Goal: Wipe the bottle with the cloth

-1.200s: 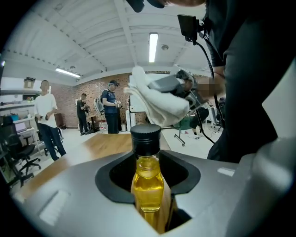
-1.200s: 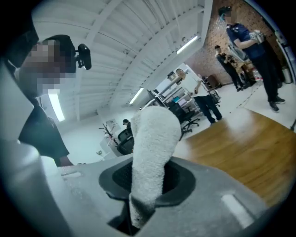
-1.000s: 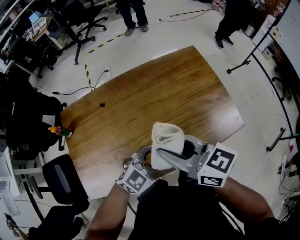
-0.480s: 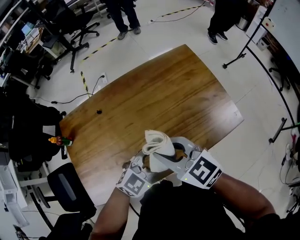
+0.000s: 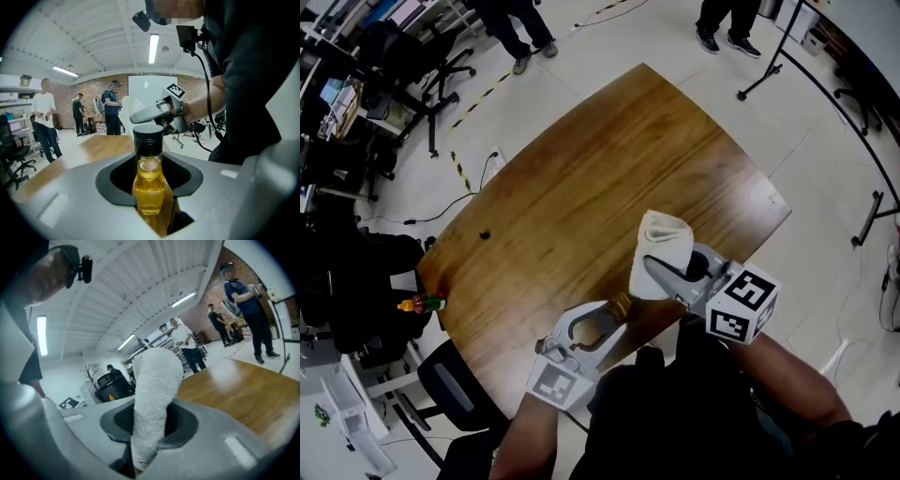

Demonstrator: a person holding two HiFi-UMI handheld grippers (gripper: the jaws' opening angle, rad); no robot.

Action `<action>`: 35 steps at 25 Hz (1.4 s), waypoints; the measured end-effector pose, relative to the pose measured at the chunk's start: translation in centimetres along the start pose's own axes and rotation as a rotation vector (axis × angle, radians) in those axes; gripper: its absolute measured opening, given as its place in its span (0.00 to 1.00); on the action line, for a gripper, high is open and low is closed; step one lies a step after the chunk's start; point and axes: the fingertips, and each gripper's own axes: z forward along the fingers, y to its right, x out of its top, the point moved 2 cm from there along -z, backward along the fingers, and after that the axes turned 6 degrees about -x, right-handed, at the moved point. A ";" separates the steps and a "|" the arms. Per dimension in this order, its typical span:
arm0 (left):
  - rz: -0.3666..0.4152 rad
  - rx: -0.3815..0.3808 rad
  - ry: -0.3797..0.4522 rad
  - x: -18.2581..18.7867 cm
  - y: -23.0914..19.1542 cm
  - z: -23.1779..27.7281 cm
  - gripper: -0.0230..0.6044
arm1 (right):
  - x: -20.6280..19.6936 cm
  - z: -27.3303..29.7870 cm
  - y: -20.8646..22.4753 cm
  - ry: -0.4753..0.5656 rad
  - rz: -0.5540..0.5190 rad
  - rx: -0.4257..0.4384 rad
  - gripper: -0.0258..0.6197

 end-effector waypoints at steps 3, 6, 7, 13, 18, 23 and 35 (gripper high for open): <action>-0.012 -0.005 0.004 0.1 -0.3 -0.1 0.31 | -1.1 -0.7 2.6 -0.014 0.181 0.020 0.15; -0.039 0.000 -0.006 0.0 -0.2 0.0 0.31 | -4.1 -0.3 0.9 -0.135 0.318 0.211 0.15; -0.053 0.001 -0.011 0.0 -0.1 0.2 0.31 | -4.9 -0.2 -0.4 -0.171 0.344 0.291 0.15; -0.098 -0.011 -0.043 -0.3 0.6 0.8 0.31 | -8.1 1.4 -4.0 -0.262 0.370 0.484 0.15; -0.107 -0.013 -0.037 -0.5 1.0 1.5 0.31 | -10.1 2.2 -1.5 -0.300 0.329 0.426 0.15; -0.111 -0.011 -0.014 -0.4 1.0 1.1 0.31 | -13.3 3.8 -0.1 -0.446 0.129 0.279 0.15; -0.073 -0.004 0.012 -0.2 0.6 0.5 0.31 | -17.3 5.6 0.7 -0.684 -0.393 0.027 0.15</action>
